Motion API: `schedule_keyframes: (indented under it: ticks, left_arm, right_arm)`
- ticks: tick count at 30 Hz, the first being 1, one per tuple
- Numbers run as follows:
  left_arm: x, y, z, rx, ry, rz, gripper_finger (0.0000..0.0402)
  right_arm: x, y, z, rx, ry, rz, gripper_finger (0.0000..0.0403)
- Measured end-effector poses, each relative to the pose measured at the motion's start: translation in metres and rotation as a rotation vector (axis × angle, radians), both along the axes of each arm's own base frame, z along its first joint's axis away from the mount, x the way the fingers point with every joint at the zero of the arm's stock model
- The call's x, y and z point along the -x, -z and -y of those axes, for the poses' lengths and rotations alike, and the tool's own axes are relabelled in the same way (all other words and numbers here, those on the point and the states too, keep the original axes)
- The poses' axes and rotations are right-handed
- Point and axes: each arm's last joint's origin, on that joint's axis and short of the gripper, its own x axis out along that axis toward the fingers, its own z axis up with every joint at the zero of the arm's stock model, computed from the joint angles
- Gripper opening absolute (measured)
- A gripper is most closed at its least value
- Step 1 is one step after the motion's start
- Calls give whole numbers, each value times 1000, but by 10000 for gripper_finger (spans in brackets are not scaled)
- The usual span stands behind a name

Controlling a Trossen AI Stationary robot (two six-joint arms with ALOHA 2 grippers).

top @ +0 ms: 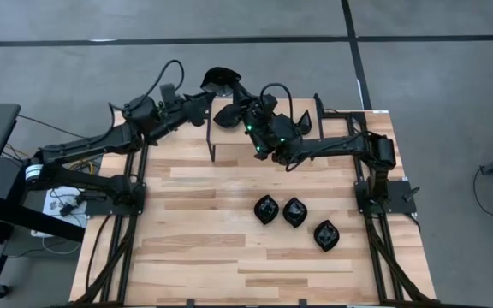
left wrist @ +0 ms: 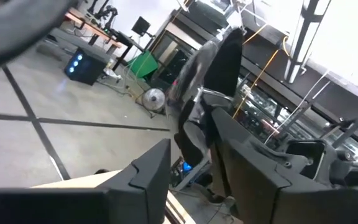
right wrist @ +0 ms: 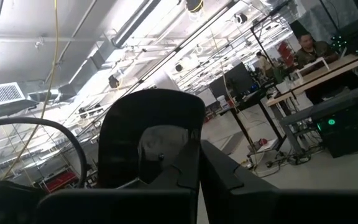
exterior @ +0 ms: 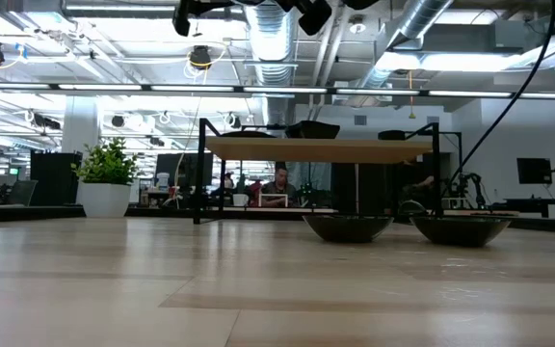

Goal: Pick & Place Mini shaped plates
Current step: Stack the black plate on top of the black plate on the shelf

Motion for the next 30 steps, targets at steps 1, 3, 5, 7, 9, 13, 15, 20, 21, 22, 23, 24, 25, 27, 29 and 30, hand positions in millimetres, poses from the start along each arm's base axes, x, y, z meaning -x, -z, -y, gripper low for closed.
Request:
schedule_keyframes:
  ticks: [1, 3, 5, 7, 9, 13, 15, 20, 21, 22, 23, 24, 25, 27, 29, 30]
  left_arm:
    - [-1, 0, 0, 0, 1, 0, 142]
    - [-1, 0, 0, -1, -1, 4, 128]
    - [-1, 0, -1, -4, -3, 8, 113]
    - [-1, -1, 0, -7, -2, 15, 99]
    - [-1, -1, 0, -7, -3, 15, 85]
    - [-1, -1, 0, -7, -3, 16, 52]
    - [-1, -1, 0, -7, -6, 18, 33]
    - [-1, -1, -1, -6, -14, 20, 9]
    - [0, -2, -1, -7, -14, 22, 10]
    - [0, -2, -1, -7, -13, 23, 10]
    - [0, -2, -1, -8, -13, 23, 10]
    - [0, -2, -1, -8, -13, 23, 8]
    - [0, -2, -1, -8, -13, 24, 7]
    - [0, -2, -1, -9, -12, 27, 7]
    - [0, -3, -1, -10, -12, 30, 7]
    - [0, -3, -1, -10, -12, 31, 7]
  right_arm:
    - [0, 0, 0, 0, 0, 0, 0]
    - [0, 0, 0, 0, 0, -1, 0]
    - [0, 0, 0, 1, 0, -1, 0]
    - [0, 0, 0, 1, 0, -1, 0]
    - [0, 0, 0, 1, 0, -1, 0]
    - [0, 0, 0, 2, -2, -2, 0]
    - [0, 0, 0, 5, -7, -2, 0]
    - [0, -1, 0, 20, -28, 2, 0]
    - [0, -2, 0, 21, -30, 2, 0]
    - [0, -2, 0, 23, -32, 2, 0]
    - [0, -2, 0, 24, -34, 2, 0]
    - [0, -2, 0, 25, -35, 2, 0]
    - [0, -2, 0, 25, -36, 1, 0]
    - [0, -2, -1, 28, -39, 1, 0]
    - [0, -2, -1, 29, -41, 0, 4]
    - [-1, -1, -1, 29, -43, -5, 7]
